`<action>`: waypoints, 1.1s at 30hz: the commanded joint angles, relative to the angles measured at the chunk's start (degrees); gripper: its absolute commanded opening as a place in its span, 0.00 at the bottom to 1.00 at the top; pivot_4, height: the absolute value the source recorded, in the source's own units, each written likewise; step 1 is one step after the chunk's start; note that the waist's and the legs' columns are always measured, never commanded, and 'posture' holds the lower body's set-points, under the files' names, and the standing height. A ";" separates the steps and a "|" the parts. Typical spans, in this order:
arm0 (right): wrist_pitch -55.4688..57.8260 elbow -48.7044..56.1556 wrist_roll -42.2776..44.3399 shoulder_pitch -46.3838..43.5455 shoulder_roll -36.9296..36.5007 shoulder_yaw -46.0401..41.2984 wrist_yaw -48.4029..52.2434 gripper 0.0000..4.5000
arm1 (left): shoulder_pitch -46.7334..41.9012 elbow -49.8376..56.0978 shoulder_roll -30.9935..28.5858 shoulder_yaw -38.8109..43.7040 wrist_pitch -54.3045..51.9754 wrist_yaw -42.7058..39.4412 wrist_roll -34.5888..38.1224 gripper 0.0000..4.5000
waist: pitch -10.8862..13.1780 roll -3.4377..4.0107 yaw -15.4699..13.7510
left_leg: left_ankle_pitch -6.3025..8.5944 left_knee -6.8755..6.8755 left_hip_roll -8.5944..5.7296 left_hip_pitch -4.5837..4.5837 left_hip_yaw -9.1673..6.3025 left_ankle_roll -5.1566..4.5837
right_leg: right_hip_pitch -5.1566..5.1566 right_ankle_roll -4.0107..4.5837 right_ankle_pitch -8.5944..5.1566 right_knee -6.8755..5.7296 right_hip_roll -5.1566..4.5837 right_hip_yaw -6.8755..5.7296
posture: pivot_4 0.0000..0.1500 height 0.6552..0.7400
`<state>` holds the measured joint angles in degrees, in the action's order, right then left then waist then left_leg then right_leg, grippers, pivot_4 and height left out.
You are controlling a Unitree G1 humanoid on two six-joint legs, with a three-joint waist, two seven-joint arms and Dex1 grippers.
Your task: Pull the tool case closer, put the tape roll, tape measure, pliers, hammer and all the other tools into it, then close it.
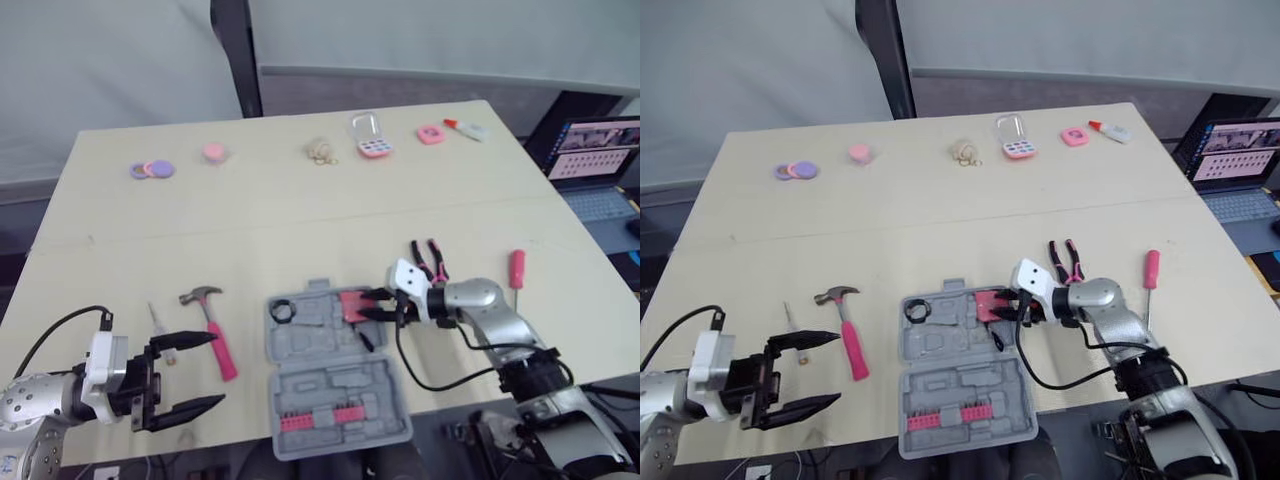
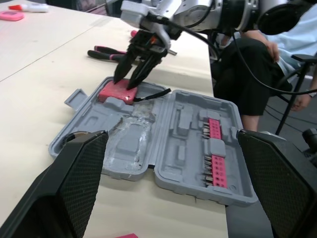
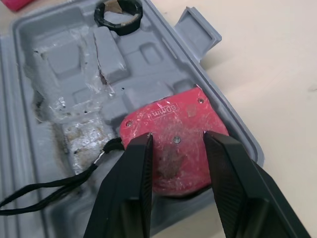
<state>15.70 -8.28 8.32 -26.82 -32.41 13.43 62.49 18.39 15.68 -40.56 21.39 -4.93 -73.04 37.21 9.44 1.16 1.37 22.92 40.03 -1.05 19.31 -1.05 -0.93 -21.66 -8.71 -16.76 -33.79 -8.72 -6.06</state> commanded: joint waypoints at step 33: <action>29.25 48.34 26.96 58.54 -16.89 -40.24 -4.73 0.01 | 18.04 5.72 5.40 6.72 -3.38 15.19 -8.01 1.00 | 0.05 -0.17 -2.83 | 0.26 0.02 0.16 -0.08 0.28 -0.09 | 0.18 0.07 -0.04 0.35 0.10 0.15 | 1.00 1.00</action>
<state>45.12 38.34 34.77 31.00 -49.20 -25.34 58.20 35.23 21.11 -35.79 26.59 -9.92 -58.08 29.26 9.50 0.99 -1.46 23.18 40.06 -0.90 19.22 -0.76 -1.02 -21.48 -8.65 -16.80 -33.43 -8.63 -5.90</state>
